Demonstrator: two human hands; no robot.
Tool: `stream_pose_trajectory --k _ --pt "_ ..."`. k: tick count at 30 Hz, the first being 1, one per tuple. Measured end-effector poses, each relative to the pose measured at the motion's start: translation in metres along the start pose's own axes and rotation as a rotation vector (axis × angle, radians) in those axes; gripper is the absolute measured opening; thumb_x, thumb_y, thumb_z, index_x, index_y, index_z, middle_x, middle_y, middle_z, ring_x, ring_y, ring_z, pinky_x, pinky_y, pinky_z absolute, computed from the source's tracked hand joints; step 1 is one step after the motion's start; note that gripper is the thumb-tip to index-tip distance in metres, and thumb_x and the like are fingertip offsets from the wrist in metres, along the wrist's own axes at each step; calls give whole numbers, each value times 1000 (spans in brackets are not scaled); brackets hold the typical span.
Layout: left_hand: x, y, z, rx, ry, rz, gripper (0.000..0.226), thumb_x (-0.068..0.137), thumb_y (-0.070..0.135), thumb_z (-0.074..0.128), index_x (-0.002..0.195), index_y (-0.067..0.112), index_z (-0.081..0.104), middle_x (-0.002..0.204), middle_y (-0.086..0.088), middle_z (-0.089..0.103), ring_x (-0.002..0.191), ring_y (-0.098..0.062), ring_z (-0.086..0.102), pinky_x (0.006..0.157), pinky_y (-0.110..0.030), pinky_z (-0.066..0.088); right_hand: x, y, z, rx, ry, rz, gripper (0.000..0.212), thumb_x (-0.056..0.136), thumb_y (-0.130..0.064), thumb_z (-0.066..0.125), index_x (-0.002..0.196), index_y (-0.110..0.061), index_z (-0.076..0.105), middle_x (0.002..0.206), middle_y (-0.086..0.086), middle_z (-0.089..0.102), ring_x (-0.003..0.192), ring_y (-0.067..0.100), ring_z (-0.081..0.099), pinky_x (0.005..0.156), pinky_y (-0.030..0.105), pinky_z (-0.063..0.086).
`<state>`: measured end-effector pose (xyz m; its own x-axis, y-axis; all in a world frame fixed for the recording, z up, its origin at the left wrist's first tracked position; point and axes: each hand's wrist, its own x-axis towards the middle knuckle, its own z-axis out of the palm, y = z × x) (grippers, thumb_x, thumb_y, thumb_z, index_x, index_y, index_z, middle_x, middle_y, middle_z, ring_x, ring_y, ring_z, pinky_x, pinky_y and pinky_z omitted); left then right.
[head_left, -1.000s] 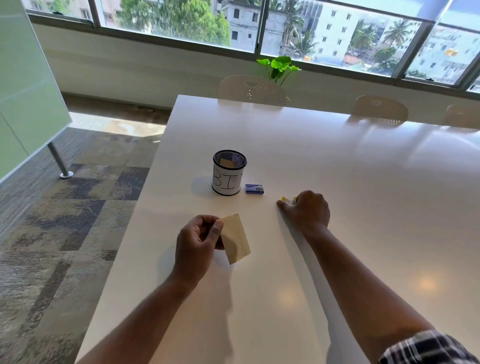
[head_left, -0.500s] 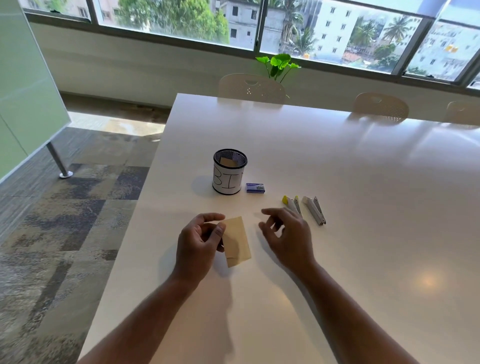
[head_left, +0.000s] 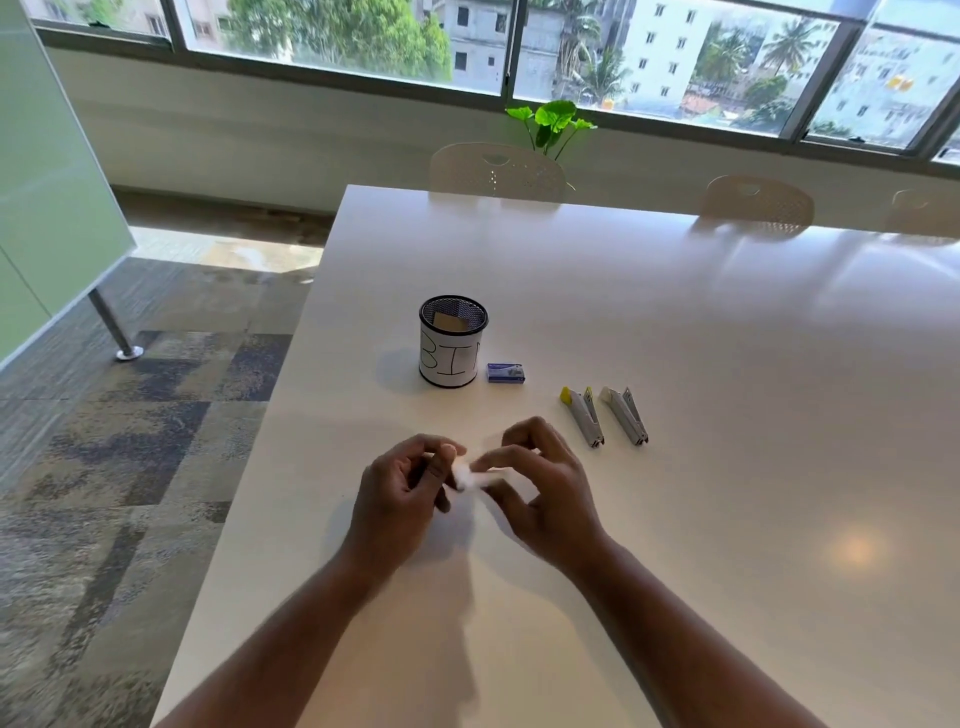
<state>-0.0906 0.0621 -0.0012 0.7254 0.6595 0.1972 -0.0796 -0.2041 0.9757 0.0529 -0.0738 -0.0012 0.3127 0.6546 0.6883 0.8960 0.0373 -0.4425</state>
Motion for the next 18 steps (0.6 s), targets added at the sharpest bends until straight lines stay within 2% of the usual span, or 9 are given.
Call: stream_pose_trajectory --k 3,6,9,11,13,15,17,18 --pt "-2 2 4 64 6 100 26 99 50 59 92 32 76 62 11 64 54 -5 54 54 -14 42 1 3 -2 77 43 95 19 95 -24 72 94 -5 73 91 5 57 83 24 57 64 42 48" --pt "-4 3 5 136 -14 212 32 90 64 64 95 33 74 78 9 65 65 -11 57 57 -14 43 2 5 -4 172 30 182 27 95 -28 69 93 -1 70 91 6 59 80 27 57 59 42 47" --pt "-4 3 5 221 -13 230 27 83 55 73 89 29 70 87 9 61 69 -14 56 54 -17 44 2 3 -5 266 -39 212 30 96 -32 69 89 -2 69 83 3 64 71 23 59 57 34 48" --pt "-4 3 6 182 -32 179 24 83 49 73 85 27 67 83 12 66 69 -11 63 53 -16 45 2 2 -5 274 -75 216 36 95 -35 69 82 -2 67 72 2 61 62 23 54 54 37 46" --pt "-5 4 6 118 -74 137 19 87 43 72 87 26 66 79 11 70 68 -7 66 57 -17 49 2 1 -4 284 -98 238 42 94 -40 71 75 -2 64 64 3 55 56 24 48 51 43 43" --pt "-6 3 5 81 -92 115 16 92 41 71 92 26 66 80 6 73 73 -12 70 65 -27 56 2 0 -5 279 -91 281 47 92 -45 74 70 -5 59 61 -3 48 55 19 40 49 38 38" --pt "-5 2 4 65 -90 78 11 96 38 70 100 28 68 85 1 76 78 -19 73 69 -37 60 3 -1 -7 304 -69 329 37 89 -40 77 77 -8 63 64 -7 49 57 13 41 53 30 37" --pt "-4 1 4 58 -85 59 7 97 34 70 102 30 70 87 2 77 80 -19 73 69 -38 60 3 0 -8 347 -55 369 28 88 -34 78 85 -8 67 68 -3 56 59 17 46 55 31 41"
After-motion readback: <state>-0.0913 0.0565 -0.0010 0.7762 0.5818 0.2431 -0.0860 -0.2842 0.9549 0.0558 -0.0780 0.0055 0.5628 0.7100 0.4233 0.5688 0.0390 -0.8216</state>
